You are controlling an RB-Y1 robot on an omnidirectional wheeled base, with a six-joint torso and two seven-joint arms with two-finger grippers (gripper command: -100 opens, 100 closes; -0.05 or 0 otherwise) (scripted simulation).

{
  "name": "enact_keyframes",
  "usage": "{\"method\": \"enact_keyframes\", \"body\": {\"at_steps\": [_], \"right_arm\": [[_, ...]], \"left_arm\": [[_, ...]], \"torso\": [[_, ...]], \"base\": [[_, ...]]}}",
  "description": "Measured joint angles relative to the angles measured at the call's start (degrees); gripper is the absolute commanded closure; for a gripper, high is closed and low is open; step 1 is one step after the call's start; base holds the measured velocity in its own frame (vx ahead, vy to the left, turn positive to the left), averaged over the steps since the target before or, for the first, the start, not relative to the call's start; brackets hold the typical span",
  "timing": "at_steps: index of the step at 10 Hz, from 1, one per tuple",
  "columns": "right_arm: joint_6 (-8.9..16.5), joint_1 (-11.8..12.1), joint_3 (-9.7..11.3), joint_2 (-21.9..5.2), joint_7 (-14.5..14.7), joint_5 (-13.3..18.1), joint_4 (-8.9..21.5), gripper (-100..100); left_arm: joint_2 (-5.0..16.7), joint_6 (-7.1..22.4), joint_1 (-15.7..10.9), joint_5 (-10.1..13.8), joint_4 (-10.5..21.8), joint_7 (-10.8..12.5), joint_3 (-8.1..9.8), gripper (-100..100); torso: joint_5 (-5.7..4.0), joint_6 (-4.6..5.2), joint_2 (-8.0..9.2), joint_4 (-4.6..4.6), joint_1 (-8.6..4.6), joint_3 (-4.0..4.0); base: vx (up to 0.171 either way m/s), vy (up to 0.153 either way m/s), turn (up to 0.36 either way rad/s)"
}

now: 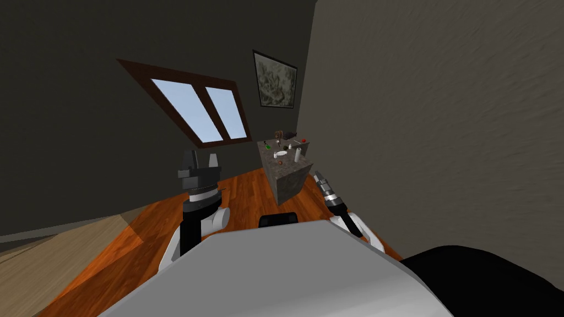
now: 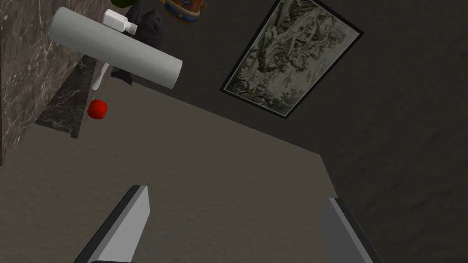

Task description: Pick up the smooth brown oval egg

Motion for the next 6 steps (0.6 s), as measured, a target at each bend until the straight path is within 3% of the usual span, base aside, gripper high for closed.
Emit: {"method": "enact_keyframes", "body": {"at_steps": [3, 6], "right_arm": [[0.06, 2.30, -0.06, -3.95, 0.73, 0.58, 2.16, -100], [-0.22, 2.79, -0.60, -7.96, 0.79, 0.64, 5.82, -100]], "left_arm": [[0.00, 0.00, 0.00, 0.00, 0.00, 0.00, 0.00, 0], [0.00, 0.00, 0.00, 0.00, 0.00, 0.00, 0.00, 0]], "torso": [[0.00, -0.01, -0.02, -0.01, 0.02, -0.02], [0.01, -0.01, -0.09, -0.01, 0.04, -0.05]], "base": [[-0.041, 0.040, 0.041], [-0.034, 0.057, 0.057]]}}
